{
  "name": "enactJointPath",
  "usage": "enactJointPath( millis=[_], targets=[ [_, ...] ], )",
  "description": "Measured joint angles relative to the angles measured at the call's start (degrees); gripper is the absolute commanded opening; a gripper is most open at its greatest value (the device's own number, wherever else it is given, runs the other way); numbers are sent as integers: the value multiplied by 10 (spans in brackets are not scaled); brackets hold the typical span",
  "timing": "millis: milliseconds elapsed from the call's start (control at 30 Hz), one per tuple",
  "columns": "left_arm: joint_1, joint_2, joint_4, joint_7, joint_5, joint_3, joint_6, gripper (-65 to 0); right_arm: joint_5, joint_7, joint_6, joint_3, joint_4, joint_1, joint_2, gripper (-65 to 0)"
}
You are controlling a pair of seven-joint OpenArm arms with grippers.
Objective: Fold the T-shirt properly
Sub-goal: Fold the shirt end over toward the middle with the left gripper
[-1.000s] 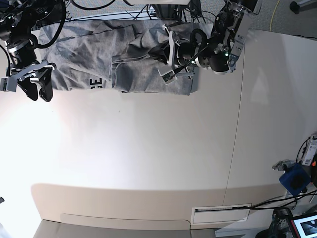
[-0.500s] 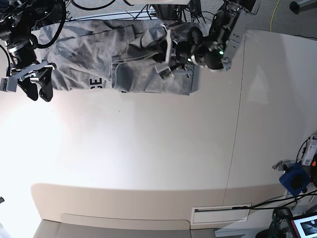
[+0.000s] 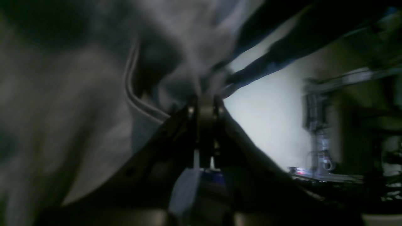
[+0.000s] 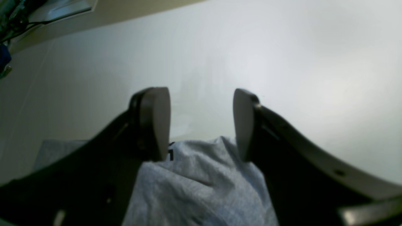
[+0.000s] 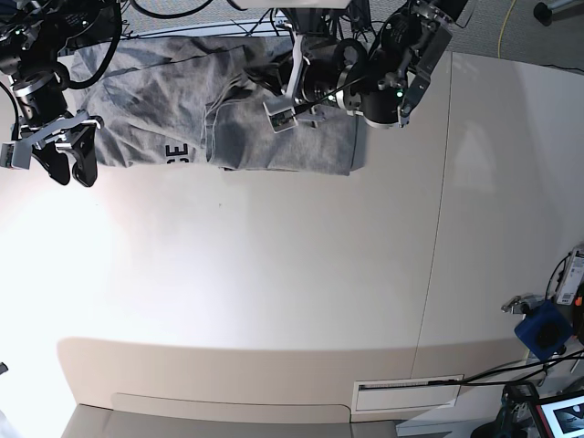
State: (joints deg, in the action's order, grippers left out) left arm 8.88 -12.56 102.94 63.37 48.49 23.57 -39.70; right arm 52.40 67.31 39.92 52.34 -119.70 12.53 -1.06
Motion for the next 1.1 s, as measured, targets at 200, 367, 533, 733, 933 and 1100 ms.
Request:
enactJointPath(
  millis=[200, 367, 533, 733, 933, 1100],
  targets=[
    [0, 0, 0, -9, 24, 31, 1, -650, 0, 0, 0, 0, 0, 0, 0, -333],
    [0, 19, 1, -38, -12, 86, 3, -650, 0, 0, 0, 0, 0, 0, 0, -333],
    [-14, 45, 1, -71, -98, 135, 2, -613, 0, 0, 0, 0, 0, 0, 0, -333],
    [-25, 46, 1, -69, -110, 151, 2, -330, 0, 0, 0, 0, 0, 0, 0, -333],
    [-27, 44, 1, -26, -110, 149, 6, -330, 0, 0, 0, 0, 0, 0, 0, -333],
    [-27, 32, 17, -25, -108, 108, 4, -330, -33, -8, 1, 47, 0, 0, -36, -333]
  ],
)
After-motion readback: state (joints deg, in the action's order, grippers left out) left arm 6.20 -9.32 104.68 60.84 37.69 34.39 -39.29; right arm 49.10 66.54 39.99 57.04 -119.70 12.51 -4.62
